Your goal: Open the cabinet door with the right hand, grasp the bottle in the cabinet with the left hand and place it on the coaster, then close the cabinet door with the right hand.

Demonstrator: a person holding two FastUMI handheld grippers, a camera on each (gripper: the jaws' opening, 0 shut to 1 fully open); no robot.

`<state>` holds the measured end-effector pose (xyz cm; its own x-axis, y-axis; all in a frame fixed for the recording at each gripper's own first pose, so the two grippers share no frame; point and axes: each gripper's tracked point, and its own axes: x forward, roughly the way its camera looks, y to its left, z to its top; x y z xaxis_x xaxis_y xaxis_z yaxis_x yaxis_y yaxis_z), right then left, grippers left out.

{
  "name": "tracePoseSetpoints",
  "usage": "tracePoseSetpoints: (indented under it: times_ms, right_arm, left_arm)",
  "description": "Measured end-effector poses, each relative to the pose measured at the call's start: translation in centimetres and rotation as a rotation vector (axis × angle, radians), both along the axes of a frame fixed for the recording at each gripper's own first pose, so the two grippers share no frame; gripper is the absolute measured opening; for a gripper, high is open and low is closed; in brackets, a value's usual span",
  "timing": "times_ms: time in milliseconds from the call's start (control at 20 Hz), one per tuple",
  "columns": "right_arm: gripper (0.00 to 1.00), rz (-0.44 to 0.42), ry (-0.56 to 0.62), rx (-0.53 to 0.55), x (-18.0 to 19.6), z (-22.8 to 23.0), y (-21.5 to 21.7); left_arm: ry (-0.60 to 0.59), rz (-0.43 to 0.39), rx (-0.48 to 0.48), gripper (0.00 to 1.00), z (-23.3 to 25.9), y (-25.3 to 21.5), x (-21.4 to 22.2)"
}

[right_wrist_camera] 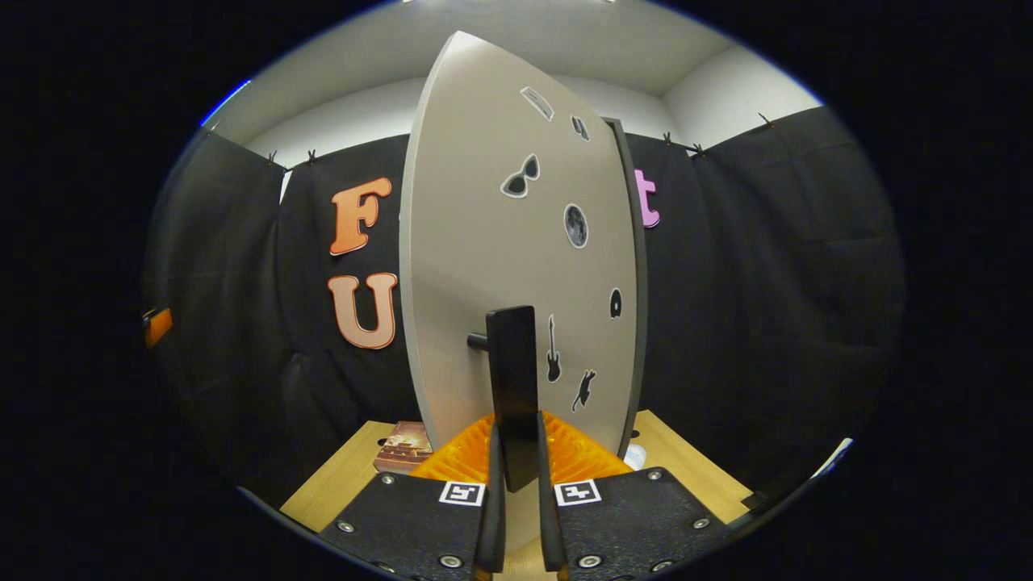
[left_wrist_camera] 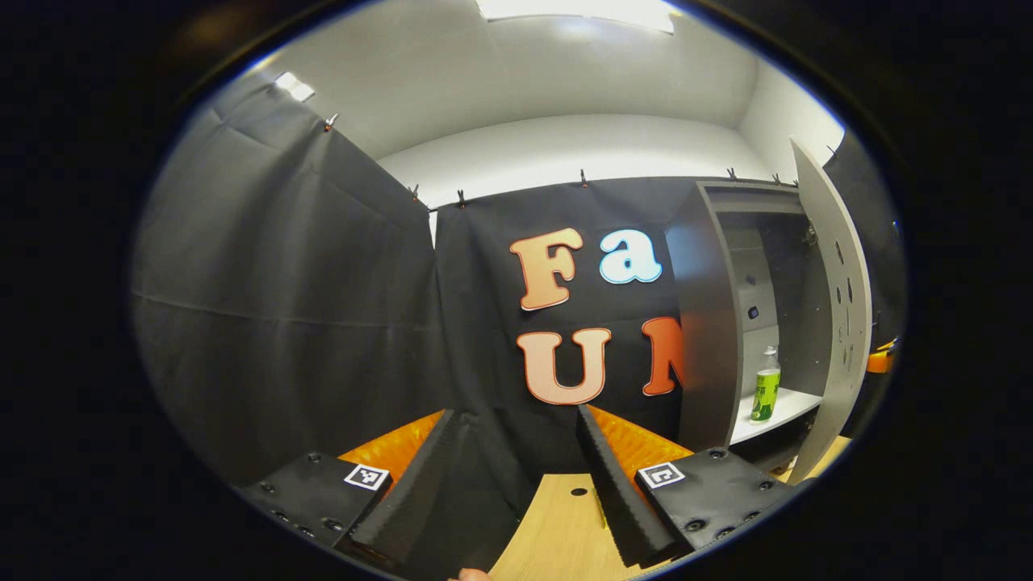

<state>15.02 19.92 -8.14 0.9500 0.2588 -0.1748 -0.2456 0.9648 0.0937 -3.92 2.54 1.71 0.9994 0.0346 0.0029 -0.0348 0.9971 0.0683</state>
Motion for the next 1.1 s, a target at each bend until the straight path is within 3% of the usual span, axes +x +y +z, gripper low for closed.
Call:
tracePoseSetpoints:
  times_ms: [500,1100]
  right_arm:
    - [0.01,-0.122,0.001,-0.047,-0.4,-0.1,-5.3]
    - [0.0,-0.053,0.005,-0.021,0.0,-0.3,-8.5]
  left_arm:
    - [-0.003,-0.071,-0.028,0.94,0.8,-7.4,0.3]
    - [0.027,-0.07,-0.019,0.94,2.3,-17.3,-2.7]
